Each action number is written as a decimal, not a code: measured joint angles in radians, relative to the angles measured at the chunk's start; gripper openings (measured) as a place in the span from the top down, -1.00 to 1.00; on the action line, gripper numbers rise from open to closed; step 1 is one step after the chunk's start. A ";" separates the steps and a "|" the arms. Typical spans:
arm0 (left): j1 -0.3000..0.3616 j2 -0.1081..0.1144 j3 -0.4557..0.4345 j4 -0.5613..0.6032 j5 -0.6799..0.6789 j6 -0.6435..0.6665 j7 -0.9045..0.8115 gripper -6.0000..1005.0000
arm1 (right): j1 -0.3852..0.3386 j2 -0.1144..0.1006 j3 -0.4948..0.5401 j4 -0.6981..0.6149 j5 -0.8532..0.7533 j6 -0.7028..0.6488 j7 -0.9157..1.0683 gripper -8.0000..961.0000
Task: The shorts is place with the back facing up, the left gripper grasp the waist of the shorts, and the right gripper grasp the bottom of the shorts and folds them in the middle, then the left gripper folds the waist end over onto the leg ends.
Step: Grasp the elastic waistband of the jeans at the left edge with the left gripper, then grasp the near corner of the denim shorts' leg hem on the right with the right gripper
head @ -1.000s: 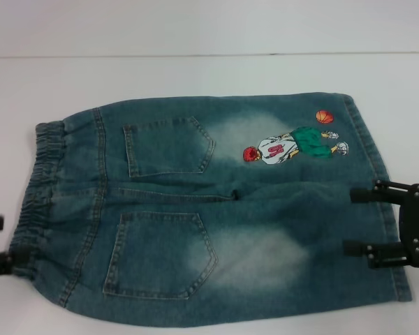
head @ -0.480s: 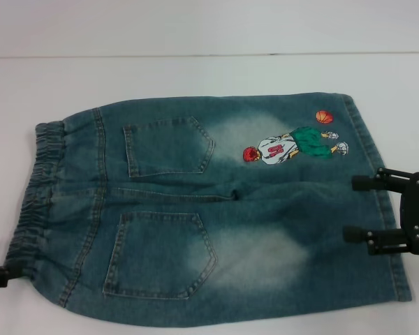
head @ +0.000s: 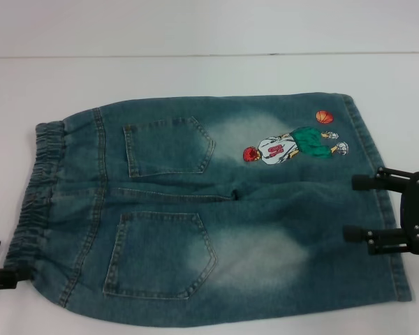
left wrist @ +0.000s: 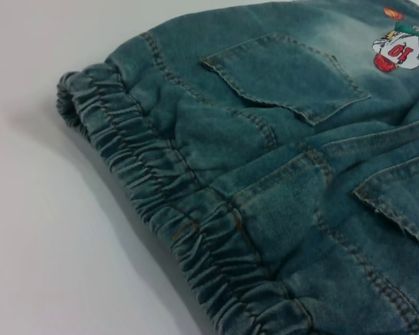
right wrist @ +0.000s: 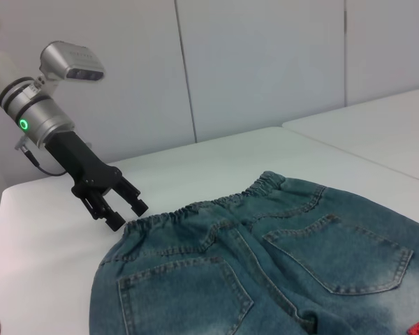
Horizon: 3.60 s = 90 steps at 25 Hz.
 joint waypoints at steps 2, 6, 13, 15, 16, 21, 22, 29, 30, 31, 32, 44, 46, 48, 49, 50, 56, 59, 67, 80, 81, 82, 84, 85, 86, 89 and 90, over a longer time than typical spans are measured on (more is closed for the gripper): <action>-0.001 0.000 0.008 -0.002 0.000 -0.011 0.000 -0.80 | 0.001 0.000 0.000 0.000 0.000 -0.001 0.000 -0.97; -0.006 0.000 0.016 -0.014 0.018 -0.026 -0.001 -0.80 | 0.005 0.000 -0.001 0.000 0.000 -0.003 0.007 -0.97; -0.019 0.000 0.017 -0.038 0.025 -0.028 0.004 -0.73 | 0.008 -0.002 0.001 0.000 0.001 -0.008 0.010 -0.97; -0.020 0.000 0.017 -0.038 0.026 -0.024 0.005 -0.71 | 0.008 -0.002 0.000 0.000 0.001 -0.008 0.010 -0.96; -0.021 0.000 0.017 -0.038 0.026 -0.022 0.005 -0.70 | 0.008 -0.002 0.001 0.000 0.001 -0.008 0.011 -0.97; -0.024 0.000 0.053 -0.041 0.031 -0.026 0.001 -0.64 | 0.009 -0.002 0.000 0.000 0.002 -0.009 0.011 -0.97; -0.025 0.000 0.055 -0.041 0.031 -0.026 0.001 -0.63 | 0.009 -0.001 0.000 0.000 0.002 -0.009 0.011 -0.97; -0.036 0.000 0.049 -0.026 0.024 -0.020 -0.001 0.07 | 0.002 0.000 0.006 0.000 0.003 -0.017 0.012 -0.96; -0.036 0.000 0.046 -0.019 0.020 -0.018 -0.004 0.16 | 0.001 -0.001 0.010 0.000 0.003 -0.019 0.012 -0.96; -0.036 0.000 0.044 -0.013 0.017 -0.018 -0.007 0.24 | -0.001 -0.001 0.013 0.000 0.004 -0.021 0.012 -0.96; -0.036 0.000 0.044 -0.013 0.017 -0.018 -0.007 0.33 | -0.002 -0.001 0.016 -0.001 0.005 -0.024 0.012 -0.96; -0.055 -0.016 0.051 0.020 0.014 -0.002 -0.038 0.89 | -0.006 -0.003 0.024 -0.110 -0.005 -0.045 0.183 -0.96; -0.058 -0.017 0.054 0.023 0.014 0.007 -0.034 0.89 | -0.004 -0.003 0.009 -0.193 -0.037 -0.069 0.277 -0.96; -0.063 -0.017 0.056 0.023 0.014 0.011 -0.032 0.89 | 0.005 -0.003 -0.010 -0.292 -0.088 -0.105 0.376 -0.96; -0.065 -0.016 0.056 0.023 0.014 0.011 -0.032 0.89 | 0.014 -0.006 -0.019 -0.330 -0.111 -0.119 0.418 -0.96; -0.067 -0.016 0.056 0.023 0.014 0.011 -0.032 0.89 | 0.024 -0.009 -0.031 -0.367 -0.143 -0.135 0.470 -0.96; -0.074 -0.014 0.057 0.018 0.016 0.007 -0.030 0.89 | 0.094 -0.033 -0.213 -0.475 -0.395 -0.158 0.751 -0.86; -0.074 -0.013 0.057 0.017 0.018 0.004 -0.030 0.89 | 0.142 -0.021 -0.270 -0.459 -0.539 -0.159 0.813 -0.85; -0.067 -0.009 0.055 0.016 0.018 0.001 -0.021 0.89 | 0.163 -0.013 -0.402 -0.387 -0.621 -0.159 0.924 -0.84; -0.066 -0.010 0.051 0.017 0.016 -0.006 -0.013 0.89 | 0.154 -0.002 -0.401 -0.269 -0.635 -0.093 0.934 -0.84; -0.066 -0.010 0.050 0.017 0.016 -0.009 -0.013 0.89 | 0.156 -0.002 -0.400 -0.258 -0.634 -0.087 0.933 -0.84; -0.066 -0.010 0.050 0.017 0.016 -0.011 -0.013 0.89 | 0.158 -0.002 -0.400 -0.241 -0.632 -0.074 0.931 -0.84; -0.066 -0.011 0.050 0.016 0.015 -0.013 -0.012 0.89 | 0.160 -0.002 -0.400 -0.225 -0.625 -0.058 0.926 -0.84; -0.066 -0.011 0.051 0.016 0.016 -0.014 -0.012 0.89 | 0.160 -0.001 -0.400 -0.222 -0.619 -0.055 0.923 -0.84; -0.066 -0.012 0.052 0.016 0.017 -0.014 -0.012 0.89 | 0.160 -0.001 -0.400 -0.221 -0.610 -0.051 0.921 -0.84; -0.066 -0.014 0.054 0.017 0.019 -0.015 -0.012 0.89 | 0.156 -0.003 -0.400 -0.227 -0.582 -0.052 0.918 -0.84; -0.066 -0.014 0.054 0.018 0.019 -0.015 -0.012 0.89 | 0.154 -0.005 -0.399 -0.231 -0.572 -0.055 0.918 -0.84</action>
